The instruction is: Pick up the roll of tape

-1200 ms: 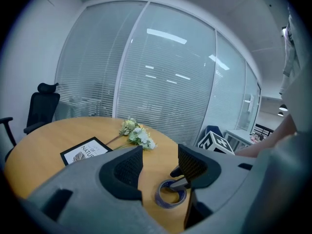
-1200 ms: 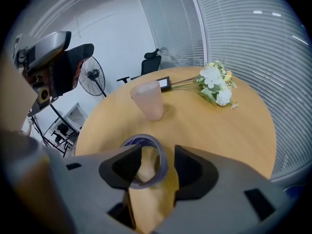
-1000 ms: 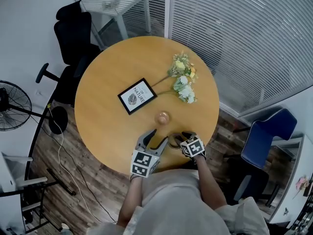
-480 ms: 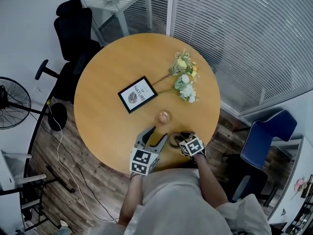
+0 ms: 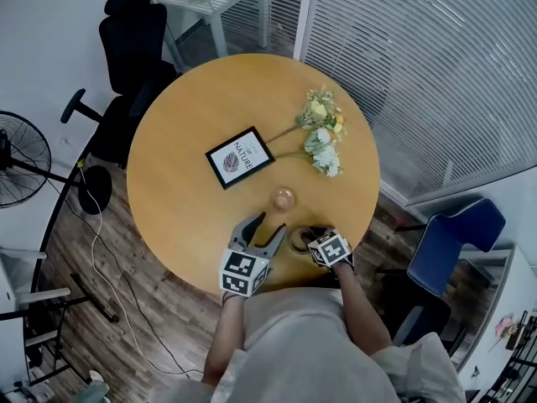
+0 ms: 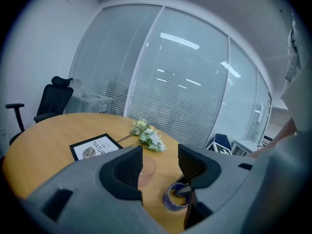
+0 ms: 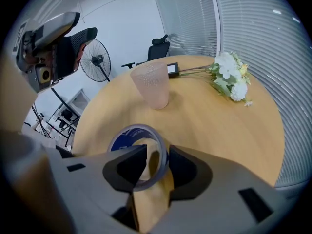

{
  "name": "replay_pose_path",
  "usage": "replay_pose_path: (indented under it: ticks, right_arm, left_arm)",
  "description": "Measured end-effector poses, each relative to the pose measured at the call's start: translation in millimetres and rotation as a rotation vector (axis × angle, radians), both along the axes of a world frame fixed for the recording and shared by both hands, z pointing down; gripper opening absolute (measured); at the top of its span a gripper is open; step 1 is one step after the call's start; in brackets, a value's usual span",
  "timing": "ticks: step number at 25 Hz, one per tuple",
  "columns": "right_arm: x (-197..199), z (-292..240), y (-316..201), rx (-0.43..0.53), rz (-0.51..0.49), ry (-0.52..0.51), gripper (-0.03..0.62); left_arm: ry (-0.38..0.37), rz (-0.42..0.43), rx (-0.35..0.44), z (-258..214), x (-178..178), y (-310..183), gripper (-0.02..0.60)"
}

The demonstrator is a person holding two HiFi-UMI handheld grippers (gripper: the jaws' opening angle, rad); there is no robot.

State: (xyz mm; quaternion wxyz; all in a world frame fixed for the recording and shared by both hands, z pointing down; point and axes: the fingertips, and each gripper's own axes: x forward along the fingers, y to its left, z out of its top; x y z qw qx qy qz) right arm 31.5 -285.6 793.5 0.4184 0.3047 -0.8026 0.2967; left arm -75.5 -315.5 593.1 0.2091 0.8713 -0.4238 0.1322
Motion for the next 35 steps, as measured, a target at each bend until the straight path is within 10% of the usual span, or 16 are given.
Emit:
replay_pose_path:
  ticks: [35]
  right_arm:
    - [3,-25,-21,0.098,0.141,0.012,0.046]
  left_arm:
    - [0.0,-0.05,-0.009,0,-26,5,0.227]
